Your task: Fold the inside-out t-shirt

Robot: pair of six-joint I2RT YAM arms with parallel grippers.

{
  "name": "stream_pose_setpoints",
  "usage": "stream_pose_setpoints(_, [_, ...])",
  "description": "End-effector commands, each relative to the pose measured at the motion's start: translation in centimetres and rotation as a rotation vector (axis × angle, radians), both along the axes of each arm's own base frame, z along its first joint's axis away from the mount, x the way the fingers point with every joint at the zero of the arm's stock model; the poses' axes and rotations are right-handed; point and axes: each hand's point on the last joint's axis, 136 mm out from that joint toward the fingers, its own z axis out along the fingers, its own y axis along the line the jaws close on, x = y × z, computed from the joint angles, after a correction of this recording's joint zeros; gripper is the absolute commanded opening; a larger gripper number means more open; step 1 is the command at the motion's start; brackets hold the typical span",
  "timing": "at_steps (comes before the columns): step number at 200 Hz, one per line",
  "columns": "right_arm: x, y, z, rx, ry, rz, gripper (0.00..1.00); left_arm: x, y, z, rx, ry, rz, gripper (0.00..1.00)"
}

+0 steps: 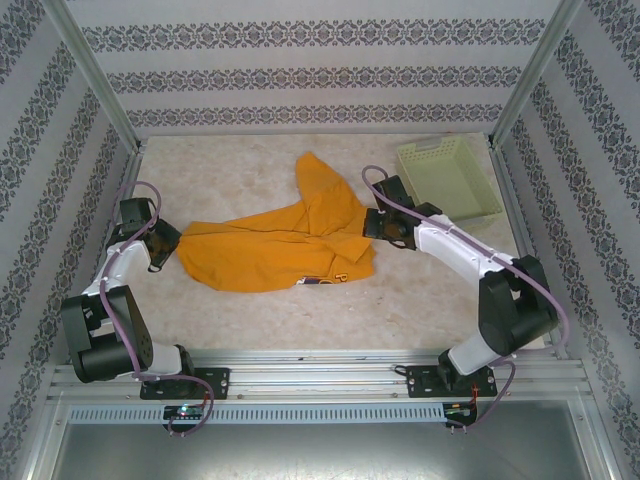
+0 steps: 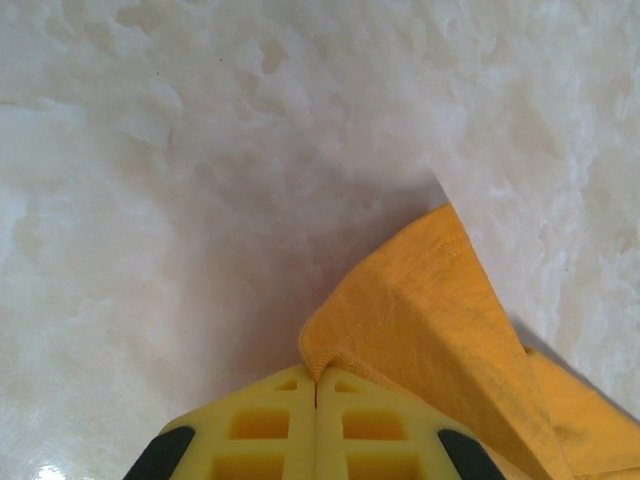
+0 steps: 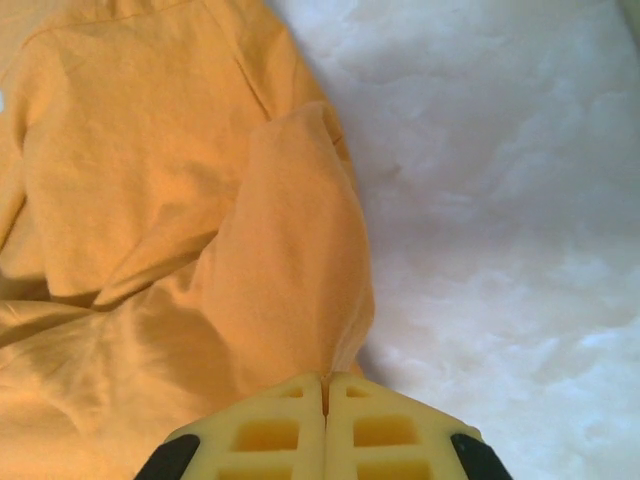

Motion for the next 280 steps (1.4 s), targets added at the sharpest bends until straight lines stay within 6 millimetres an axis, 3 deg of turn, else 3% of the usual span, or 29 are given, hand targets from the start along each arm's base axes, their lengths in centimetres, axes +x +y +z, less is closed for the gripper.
stream_pose_setpoints(1, [-1.5, -2.6, 0.7, -0.132, -0.005, -0.023, 0.0, -0.4, 0.1, 0.7, -0.007, -0.017, 0.017, 0.0])
stream_pose_setpoints(40, [-3.4, -6.5, 7.4, -0.147, -0.144, -0.094, 0.0, 0.2, -0.4, 3.0, -0.012, -0.098, -0.012, 0.0])
stream_pose_setpoints(55, [-3.9, -6.7, 9.5, -0.133, -0.183, -0.084, 0.0, 0.8, -1.3, 4.1, -0.033, -0.146, -0.05, 0.0])
stream_pose_setpoints(70, [-4.0, -5.7, 9.8, -0.121, -0.18, -0.054, 0.02, 1.2, -1.9, 4.7, -0.036, -0.158, -0.077, 0.0])
stream_pose_setpoints(89, [-3.2, -4.0, 8.1, -0.11, -0.133, -0.03, 0.03, 1.2, -2.0, 4.4, -0.03, -0.142, -0.084, 0.0])
stream_pose_setpoints(125, [-1.8, -1.7, 3.0, -0.123, -0.001, -0.007, 0.04, 0.4, -1.4, 2.5, -0.005, -0.061, -0.068, 0.0])
stream_pose_setpoints(146, [-2.6, -1.7, 0.5, -0.137, 0.064, -0.017, 0.12, 0.1, -1.2, 1.7, 0.001, -0.031, -0.058, 0.0])
stream_pose_setpoints(161, [-3.5, -2.9, -1.1, -0.165, 0.094, -0.048, 0.21, 0.0, -1.0, 1.5, 0.004, -0.026, -0.053, 0.0])
stream_pose_setpoints(193, [-4.1, -7.1, -1.6, -0.166, 0.087, -0.146, 0.34, 0.3, -0.8, 1.5, 0.012, -0.026, -0.049, 0.0])
stream_pose_setpoints(206, [-3.9, -7.7, -1.6, -0.13, 0.07, -0.155, 0.44, 0.4, -0.8, 1.4, 0.011, -0.023, -0.049, 0.0])
stream_pose_setpoints(225, [-3.5, -7.4, -1.9, -0.075, 0.068, -0.147, 0.53, 0.3, -0.7, 1.2, 0.014, -0.017, -0.042, 0.0])
stream_pose_setpoints(280, [-0.9, -5.3, -5.7, 0.041, 0.131, -0.082, 0.5, 0.3, -0.7, 1.0, 0.011, -0.012, -0.044, 0.0])
